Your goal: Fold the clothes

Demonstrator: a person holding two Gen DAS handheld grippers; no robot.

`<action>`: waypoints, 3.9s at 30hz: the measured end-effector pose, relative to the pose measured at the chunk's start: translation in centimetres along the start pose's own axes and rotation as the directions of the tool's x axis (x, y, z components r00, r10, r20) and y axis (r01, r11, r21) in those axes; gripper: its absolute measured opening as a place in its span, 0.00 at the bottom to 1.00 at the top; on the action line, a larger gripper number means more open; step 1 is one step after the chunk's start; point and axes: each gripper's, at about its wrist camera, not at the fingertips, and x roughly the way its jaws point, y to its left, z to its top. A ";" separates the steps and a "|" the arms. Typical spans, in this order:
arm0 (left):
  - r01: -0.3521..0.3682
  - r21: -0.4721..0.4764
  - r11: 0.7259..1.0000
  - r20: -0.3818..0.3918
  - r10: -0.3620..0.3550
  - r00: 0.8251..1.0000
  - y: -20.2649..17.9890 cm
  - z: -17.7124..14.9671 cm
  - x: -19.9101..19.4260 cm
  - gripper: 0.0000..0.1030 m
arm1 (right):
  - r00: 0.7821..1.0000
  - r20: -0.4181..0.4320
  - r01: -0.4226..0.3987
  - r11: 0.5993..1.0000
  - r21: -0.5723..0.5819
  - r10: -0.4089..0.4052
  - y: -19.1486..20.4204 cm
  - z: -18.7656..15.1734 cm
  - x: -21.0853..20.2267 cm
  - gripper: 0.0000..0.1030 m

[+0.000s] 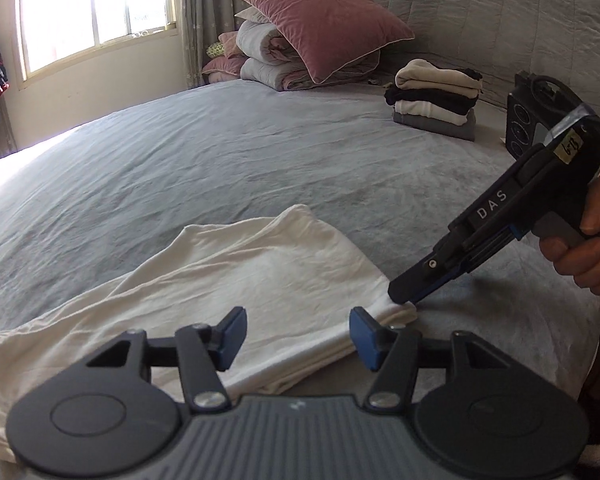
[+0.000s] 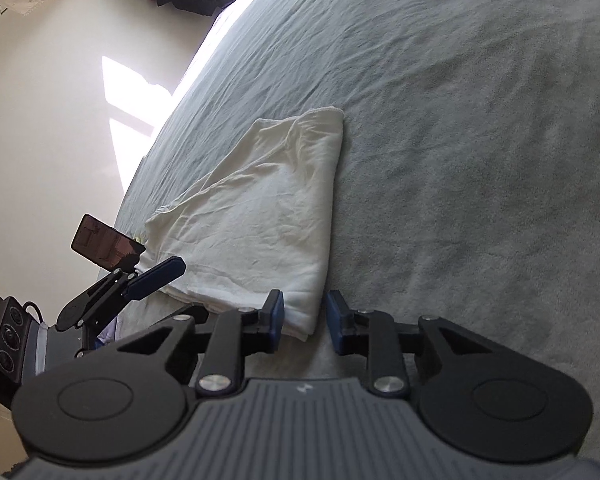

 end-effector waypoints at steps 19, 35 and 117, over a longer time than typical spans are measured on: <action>-0.056 0.150 0.987 -0.165 0.080 0.983 -6.9 2.2 5.0 0.11 | 0.999 0.011 -0.031 0.999 0.017 0.031 0.5 3.5 -1.0 0.16; -0.294 -0.068 0.953 -0.225 0.273 0.935 -9.8 3.3 5.4 0.06 | 0.987 0.162 0.008 0.999 0.039 -0.014 -3.2 7.4 2.5 0.07; -0.334 -0.462 0.821 -0.064 0.345 0.936 12.5 -0.7 0.6 0.23 | 0.962 0.224 0.242 0.874 -0.423 -0.158 11.7 7.2 10.7 0.45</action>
